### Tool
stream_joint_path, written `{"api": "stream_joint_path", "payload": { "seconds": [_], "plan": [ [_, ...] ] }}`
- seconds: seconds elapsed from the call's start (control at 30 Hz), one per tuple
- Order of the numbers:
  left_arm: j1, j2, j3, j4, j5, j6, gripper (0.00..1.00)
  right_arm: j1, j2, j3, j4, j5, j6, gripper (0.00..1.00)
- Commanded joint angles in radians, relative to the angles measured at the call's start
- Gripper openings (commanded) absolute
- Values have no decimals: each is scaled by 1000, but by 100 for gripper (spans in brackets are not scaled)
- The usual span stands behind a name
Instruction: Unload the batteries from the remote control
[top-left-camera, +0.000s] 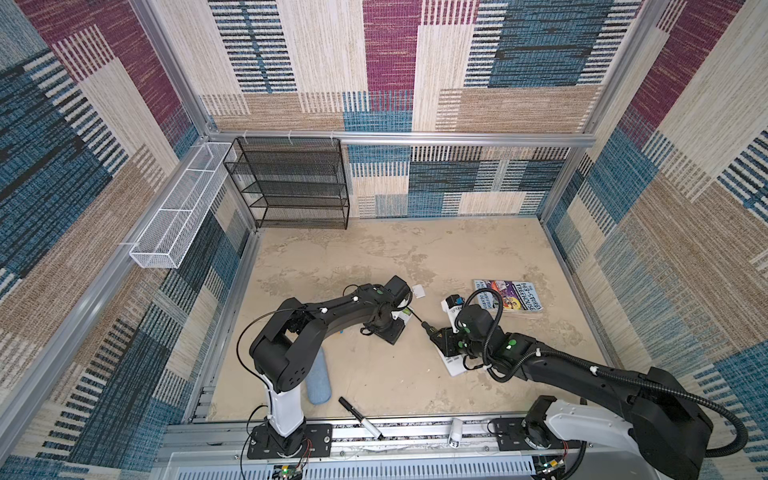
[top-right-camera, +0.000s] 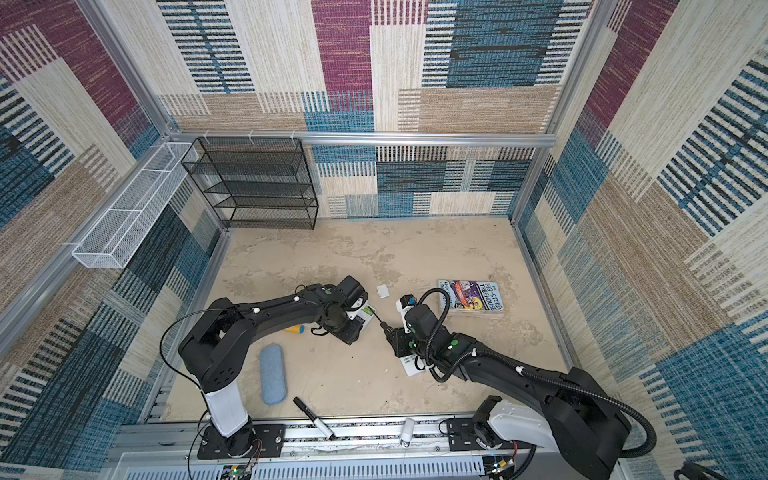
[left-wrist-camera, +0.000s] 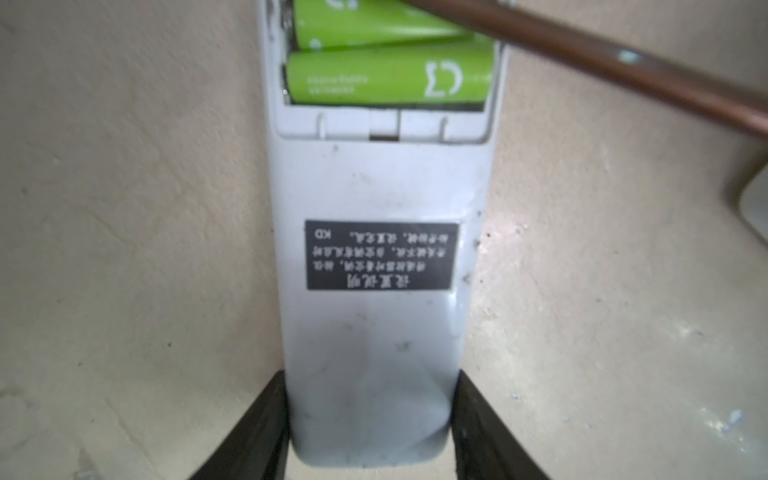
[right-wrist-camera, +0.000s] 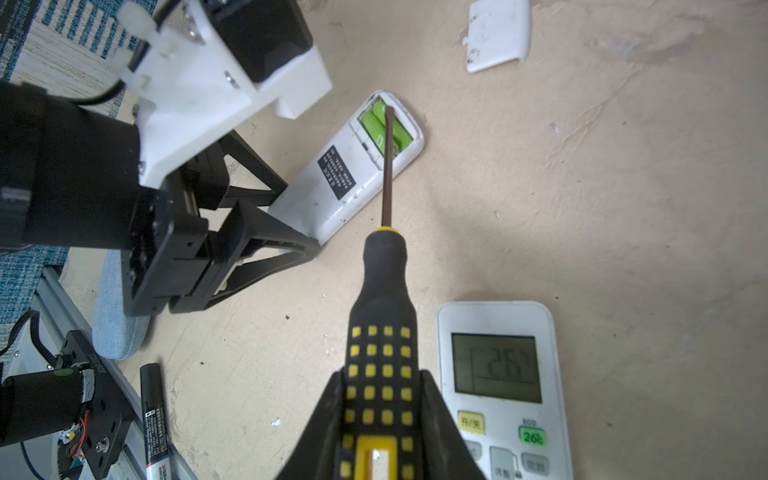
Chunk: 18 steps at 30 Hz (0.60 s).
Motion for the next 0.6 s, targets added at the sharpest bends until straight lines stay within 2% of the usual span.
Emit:
{"api": "stream_joint_path", "payload": {
  "seconds": [0.0,0.13,0.4,0.57],
  "plan": [
    [-6,4,-8,-146,65,10,52,2,-4,1,37,7,8,0],
    [-6,7,-9,-146,59,11,52,1,-35,6,13,33,-3,0],
    [-6,5,-15,-127,35,17,52,2,-26,37,-70,-83,-28,0],
    [-8,3,-12,-125,24,21,52,2,1,47,-111,-87,-17,0]
  ]
}}
